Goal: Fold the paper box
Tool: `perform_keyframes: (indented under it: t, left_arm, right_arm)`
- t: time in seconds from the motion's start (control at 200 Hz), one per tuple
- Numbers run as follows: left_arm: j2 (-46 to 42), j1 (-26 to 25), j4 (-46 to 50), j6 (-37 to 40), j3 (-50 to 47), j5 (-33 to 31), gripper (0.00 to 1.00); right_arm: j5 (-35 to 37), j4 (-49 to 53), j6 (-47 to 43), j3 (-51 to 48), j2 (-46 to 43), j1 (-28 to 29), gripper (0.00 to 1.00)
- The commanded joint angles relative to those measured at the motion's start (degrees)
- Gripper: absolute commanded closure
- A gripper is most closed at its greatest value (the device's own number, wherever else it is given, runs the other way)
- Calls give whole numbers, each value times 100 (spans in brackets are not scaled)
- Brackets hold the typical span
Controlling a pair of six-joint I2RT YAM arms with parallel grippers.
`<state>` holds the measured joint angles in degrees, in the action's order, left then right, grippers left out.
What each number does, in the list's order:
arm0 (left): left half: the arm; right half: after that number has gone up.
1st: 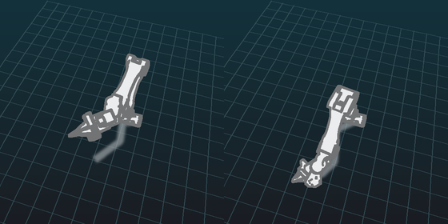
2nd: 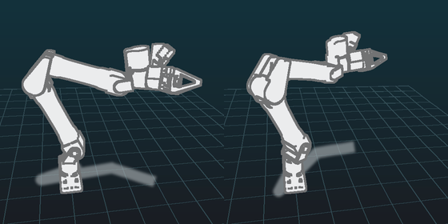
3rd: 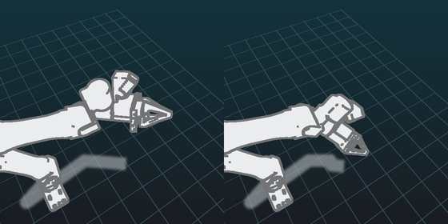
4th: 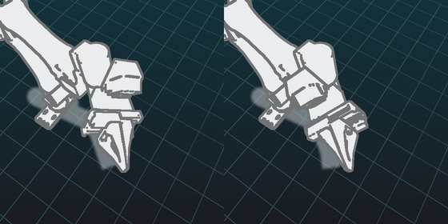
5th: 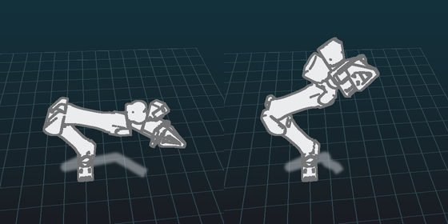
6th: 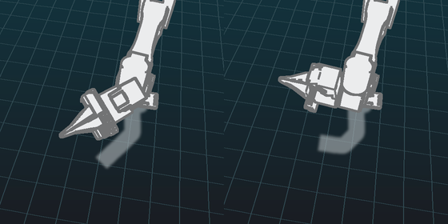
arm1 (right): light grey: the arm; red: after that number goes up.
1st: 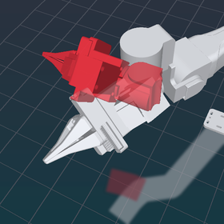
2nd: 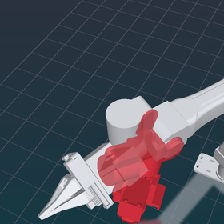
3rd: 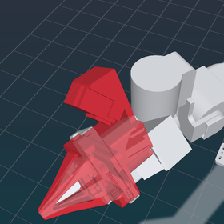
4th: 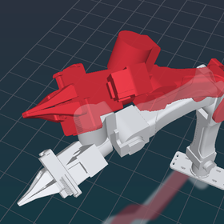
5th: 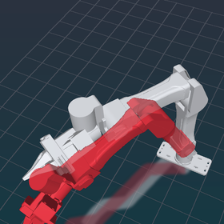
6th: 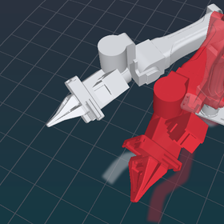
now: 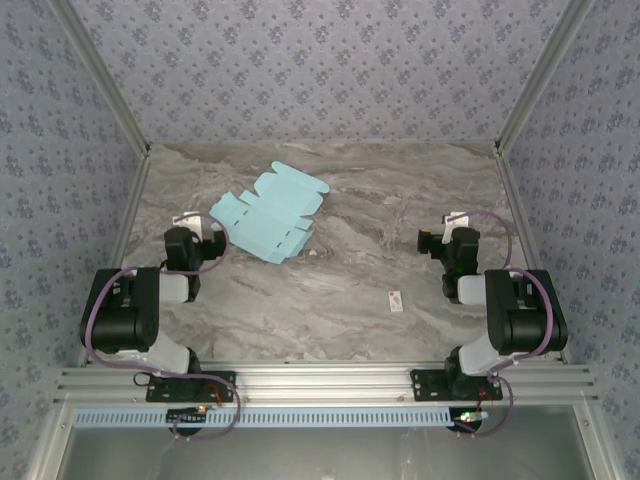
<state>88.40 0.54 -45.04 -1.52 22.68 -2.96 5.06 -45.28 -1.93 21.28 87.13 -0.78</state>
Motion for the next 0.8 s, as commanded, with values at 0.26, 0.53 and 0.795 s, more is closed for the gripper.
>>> perform_keyframes:
  t: [0.26, 0.53, 0.795]
  left_arm:
    - [-66, 32, -71, 27, 141, 90, 1]
    - [-199, 41, 109, -25, 192, -12, 1]
    - [-1716, 38, 2206, -609, 633, -883, 1]
  right_arm:
    - [-62, -113, 106, 78, 7, -51, 1]
    - [60, -52, 108, 92, -42, -17, 1]
    - [1223, 1839, 748, 559, -1510, -31, 1]
